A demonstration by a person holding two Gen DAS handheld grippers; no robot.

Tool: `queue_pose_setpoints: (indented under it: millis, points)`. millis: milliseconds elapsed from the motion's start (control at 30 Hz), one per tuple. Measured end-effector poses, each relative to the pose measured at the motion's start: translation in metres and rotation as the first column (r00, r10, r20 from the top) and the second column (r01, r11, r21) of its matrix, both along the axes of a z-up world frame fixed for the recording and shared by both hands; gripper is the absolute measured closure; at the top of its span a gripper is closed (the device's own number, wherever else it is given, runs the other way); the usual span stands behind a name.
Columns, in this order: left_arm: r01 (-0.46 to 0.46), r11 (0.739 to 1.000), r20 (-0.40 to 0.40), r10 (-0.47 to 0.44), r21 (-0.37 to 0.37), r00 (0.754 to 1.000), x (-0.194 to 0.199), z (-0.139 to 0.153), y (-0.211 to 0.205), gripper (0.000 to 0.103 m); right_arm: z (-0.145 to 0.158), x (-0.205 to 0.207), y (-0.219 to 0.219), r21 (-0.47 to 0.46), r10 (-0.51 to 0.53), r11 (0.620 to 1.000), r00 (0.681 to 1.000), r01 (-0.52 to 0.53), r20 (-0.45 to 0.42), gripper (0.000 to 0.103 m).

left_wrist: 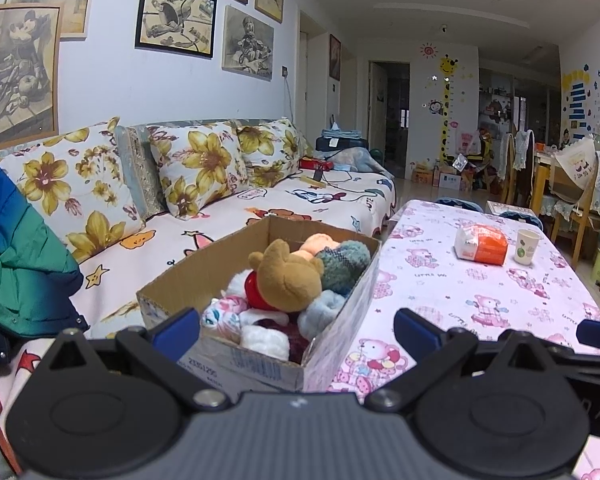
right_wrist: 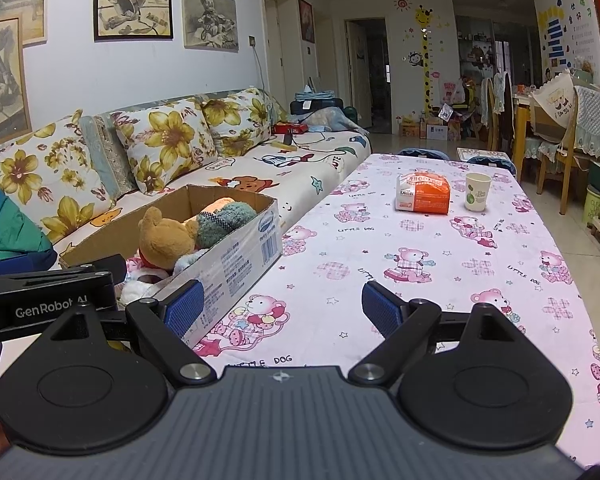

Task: Organize soft objects

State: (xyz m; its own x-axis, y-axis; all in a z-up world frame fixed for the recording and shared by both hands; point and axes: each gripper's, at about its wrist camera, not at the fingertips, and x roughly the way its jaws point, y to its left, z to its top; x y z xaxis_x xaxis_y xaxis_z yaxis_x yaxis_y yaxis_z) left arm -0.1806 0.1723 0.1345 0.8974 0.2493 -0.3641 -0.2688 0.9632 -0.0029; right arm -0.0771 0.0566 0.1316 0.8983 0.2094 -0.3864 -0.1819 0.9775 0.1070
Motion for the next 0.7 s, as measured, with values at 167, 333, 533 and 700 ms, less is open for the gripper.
queue_pose_setpoints:
  millis: [167,333,533,700]
  points:
    - [-0.001,1.0,-0.003,0.001,-0.004,1.0,0.0013,-0.0014,0.0012,0.001,0.0001,0.001,-0.0002,-0.003,0.001,1.0,1.0,-0.001,-0.002,0.0]
    - [-0.003,1.0,-0.004,0.003,-0.003,1.0,0.0019,-0.0022,0.0016,0.001,-0.0001,0.0017,-0.0003,-0.007,0.001,1.0,1.0,-0.001,-0.002,0.0]
    - [-0.007,1.0,-0.005,0.007,0.0,1.0,0.0033,-0.0048,0.0034,0.001,-0.0008,0.0021,-0.0016,-0.007,0.003,1.0,1.0,-0.003,-0.003,0.0]
    - [-0.006,1.0,-0.002,0.006,0.001,1.0,0.0035,-0.0048,0.0038,0.001,-0.0007,0.0021,-0.0018,-0.006,0.003,1.0,1.0,-0.003,-0.002,0.0]
